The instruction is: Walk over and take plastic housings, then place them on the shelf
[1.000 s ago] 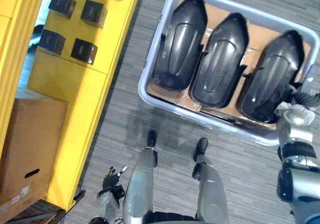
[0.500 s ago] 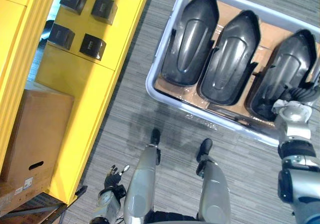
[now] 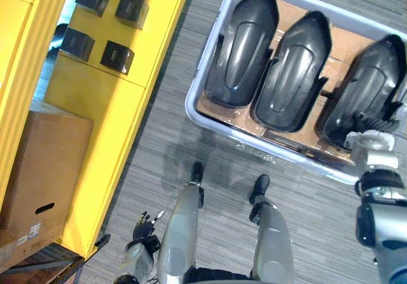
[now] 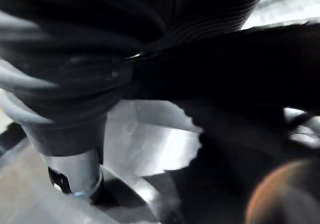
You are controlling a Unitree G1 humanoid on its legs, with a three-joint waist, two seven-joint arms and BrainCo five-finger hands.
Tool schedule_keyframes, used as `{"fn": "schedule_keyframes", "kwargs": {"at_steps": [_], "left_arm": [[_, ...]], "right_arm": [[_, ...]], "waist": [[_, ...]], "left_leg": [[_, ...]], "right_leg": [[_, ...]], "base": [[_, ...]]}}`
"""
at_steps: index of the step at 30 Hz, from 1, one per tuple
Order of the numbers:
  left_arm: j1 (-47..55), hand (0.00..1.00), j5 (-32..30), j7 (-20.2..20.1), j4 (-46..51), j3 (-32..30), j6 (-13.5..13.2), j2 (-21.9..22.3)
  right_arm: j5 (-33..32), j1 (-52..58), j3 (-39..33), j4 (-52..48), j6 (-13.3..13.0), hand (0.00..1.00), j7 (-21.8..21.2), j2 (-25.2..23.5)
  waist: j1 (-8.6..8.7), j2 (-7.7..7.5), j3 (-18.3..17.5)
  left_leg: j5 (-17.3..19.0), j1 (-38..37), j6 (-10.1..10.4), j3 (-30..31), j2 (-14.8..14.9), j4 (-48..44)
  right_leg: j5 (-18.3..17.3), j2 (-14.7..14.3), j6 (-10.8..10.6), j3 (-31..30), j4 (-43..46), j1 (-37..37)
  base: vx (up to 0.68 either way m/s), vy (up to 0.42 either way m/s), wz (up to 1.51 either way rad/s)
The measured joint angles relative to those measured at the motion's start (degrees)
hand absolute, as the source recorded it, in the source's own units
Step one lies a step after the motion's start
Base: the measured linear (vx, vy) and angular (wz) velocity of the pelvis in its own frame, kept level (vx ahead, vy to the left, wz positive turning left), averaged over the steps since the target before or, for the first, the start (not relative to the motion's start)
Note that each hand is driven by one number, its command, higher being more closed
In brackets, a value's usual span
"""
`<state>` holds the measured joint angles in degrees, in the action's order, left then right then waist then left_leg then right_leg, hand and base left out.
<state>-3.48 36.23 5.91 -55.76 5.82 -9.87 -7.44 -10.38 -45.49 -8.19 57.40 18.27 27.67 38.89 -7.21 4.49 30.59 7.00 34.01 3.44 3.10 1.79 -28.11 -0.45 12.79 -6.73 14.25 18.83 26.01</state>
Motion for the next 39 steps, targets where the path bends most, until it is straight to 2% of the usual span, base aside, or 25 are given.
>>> {"fn": "schedule_keyframes", "kwargs": {"at_steps": [5, 7, 9, 11, 15, 18, 21, 23, 24, 26, 27, 28, 29, 30, 34, 37, 39], "left_arm": [[-1.7, 0.00, -0.1, -0.6, -1.5, 1.7, 0.0, 0.3], [-1.6, 0.00, -0.1, -0.6, -1.4, 1.7, 0.0, 0.8], [-1.6, 0.00, -0.1, -0.7, -1.3, 1.7, 0.1, 0.8], [-1.6, 0.00, -0.1, -0.7, -1.1, 1.7, 0.3, 0.8], [-0.7, 0.00, -0.2, -0.7, 0.7, 1.0, 0.6, 0.9], [-0.2, 0.00, -0.1, -0.8, 2.1, -0.2, 0.6, 0.8], [2.2, 0.00, -0.1, -1.4, 6.7, -1.5, 0.6, 0.6], [4.4, 0.00, 0.0, -1.5, 11.0, -3.2, 0.4, 0.4], [4.9, 0.00, 0.0, -1.5, 12.2, -3.2, 0.4, 0.2], [6.2, 0.00, -0.1, -1.5, 17.3, -3.4, 0.3, -0.8], [7.3, 0.00, -0.1, -1.4, 20.6, -3.7, 0.2, -1.4], [8.0, 0.00, -0.1, -1.4, 22.2, -4.2, 0.1, -1.5], [8.9, 0.00, -0.1, -1.3, 24.8, -5.3, 0.0, -1.5], [9.5, 0.00, -0.1, -1.1, 26.8, -5.8, 0.0, -1.6], [9.5, 0.00, -0.2, -1.0, 31.4, -5.9, 0.1, -2.4], [9.0, 0.00, -0.3, -1.6, 34.2, -5.7, 0.6, -2.2], [7.4, 0.00, -0.3, -2.5, 36.0, -5.1, 1.6, -2.2]], "right_arm": [[4.0, -1.9, 0.0, 5.9, 2.0, 1.00, -0.5, 3.5], [6.3, -2.3, 0.0, 7.8, 3.5, 1.00, -0.5, 4.4], [8.4, -2.5, -0.1, 9.1, 3.8, 1.00, -0.6, 4.2], [9.6, -2.4, -0.1, 10.3, 3.8, 1.00, -0.7, 3.7], [11.9, -1.4, -0.1, 10.4, 2.0, 1.00, -0.3, 2.3], [13.8, 1.5, 0.0, 6.7, 1.3, 1.00, -0.3, 0.9], [14.4, 6.2, 0.0, 0.3, 1.1, 1.00, -0.4, -2.3], [16.6, 11.7, 0.0, -7.9, 0.7, 1.00, -0.4, -5.7], [17.1, 13.2, 0.0, -10.0, 0.5, 1.00, -0.4, -6.3], [18.6, 18.8, -0.6, -18.1, -0.1, 1.00, 0.4, -8.1], [20.3, 22.0, -2.0, -22.7, -0.7, 1.00, 1.6, -10.2], [20.6, 23.4, -2.6, -24.9, -0.9, 1.00, 2.3, -11.2], [22.0, 26.1, -2.9, -28.3, -1.6, 1.00, 3.6, -12.8], [23.3, 28.5, -2.9, -30.9, -2.2, 1.00, 4.1, -13.6], [26.3, 31.7, -4.1, -35.6, -3.2, 1.00, 5.7, -15.2], [29.3, 33.6, -4.1, -37.7, -4.5, 1.00, 6.0, -15.4], [30.9, 35.0, -4.0, -39.2, -4.9, 1.00, 6.0, -15.7]], "waist": [[-1.41, 1.46, -0.1], [-1.62, 2.07, -0.5], [-1.61, 2.11, -0.5], [-1.60, 2.19, -0.5], [-1.40, 2.19, -0.6], [-1.16, 2.01, -0.5], [-0.16, 0.18, -0.6], [0.28, -2.99, -1.0], [0.35, -3.76, -1.2], [0.76, -6.38, -1.4], [1.56, -7.92, -2.2], [1.79, -8.71, -2.8], [1.79, -10.23, -4.1], [1.81, -11.30, -6.3], [2.94, -12.76, -10.0], [3.24, -11.97, -13.3], [4.11, -11.07, -15.2]], "left_leg": [[-1.0, -0.1, 0.4, 1.3, -0.4, 0.7], [-1.2, -0.2, 0.6, 2.2, -0.6, 0.8], [-1.5, -1.1, 0.8, 2.6, -0.6, 1.4], [-1.8, -2.4, 1.0, 3.0, -0.4, 2.0], [-1.6, -4.4, 1.1, 3.0, 0.0, 2.2], [-1.5, -6.4, 1.3, 2.6, 0.6, 2.6], [-1.3, -10.6, 1.5, 2.2, 1.4, 4.4], [-1.3, -14.8, 1.6, 0.4, 2.4, 6.8], [-1.3, -15.6, 1.6, 0.1, 2.6, 7.4], [-1.3, -19.0, 1.7, -0.6, 3.0, 9.4], [-1.4, -20.7, 1.8, -0.8, 3.1, 10.4], [-1.3, -21.5, 1.8, -1.2, 3.2, 10.8], [-1.2, -23.3, 2.0, -2.7, 3.4, 11.7], [-0.9, -23.7, 2.4, -3.5, 3.7, 12.1], [-0.4, -26.5, 2.5, -4.7, 3.8, 13.7], [1.1, -28.0, 2.4, -6.7, 4.1, 13.7], [1.7, -29.5, 2.3, -7.2, 4.1, 13.8]], "right_leg": [[-0.5, 0.3, 0.3, 1.4, 0.8, -0.1], [-1.1, 0.4, 0.5, 1.8, 1.8, -0.2], [-1.8, 0.6, 0.7, 2.4, 2.5, -0.8], [-2.2, 0.5, 0.8, 3.0, 2.7, -2.1], [-2.8, 0.1, 0.9, 3.1, 2.7, -4.1], [-2.7, -0.5, 0.9, 3.1, 1.6, -6.4], [-2.4, -1.6, 0.6, 3.0, -1.2, -10.8], [-1.5, -2.4, 0.8, 2.6, -4.2, -14.3], [-1.3, -2.6, 0.8, 2.5, -4.9, -15.1], [-0.7, -3.0, 0.8, 2.2, -7.4, -18.4], [-0.5, -3.1, 0.7, 2.2, -8.6, -20.2], [-0.5, -3.2, 0.6, 2.1, -9.2, -21.0], [-0.3, -3.6, 0.6, 1.4, -10.3, -22.3], [-0.1, -3.8, 0.6, 1.1, -11.2, -22.5], [0.8, -3.9, 0.5, 0.5, -14.1, -25.3], [0.9, -3.9, 0.3, -0.9, -14.6, -26.3], [1.0, -3.9, 0.2, -1.4, -15.0, -27.7]], "base": [[0.01, -0.020, 0.15], [0.01, -0.030, 0.14], [0.00, -0.037, 0.15], [0.00, -0.042, 0.13], [0.00, -0.010, 0.00], [0.02, 0.006, -0.06], [0.06, -0.021, -0.08], [0.10, -0.043, -0.26], [0.07, -0.028, -0.22], [0.09, -0.021, -0.10], [0.11, -0.008, -0.04], [0.15, -0.016, -0.14], [0.15, -0.031, -0.28], [0.15, -0.027, -0.30], [0.08, 0.020, -0.15], [0.03, 0.032, -0.28], [0.03, 0.030, -0.13]]}}
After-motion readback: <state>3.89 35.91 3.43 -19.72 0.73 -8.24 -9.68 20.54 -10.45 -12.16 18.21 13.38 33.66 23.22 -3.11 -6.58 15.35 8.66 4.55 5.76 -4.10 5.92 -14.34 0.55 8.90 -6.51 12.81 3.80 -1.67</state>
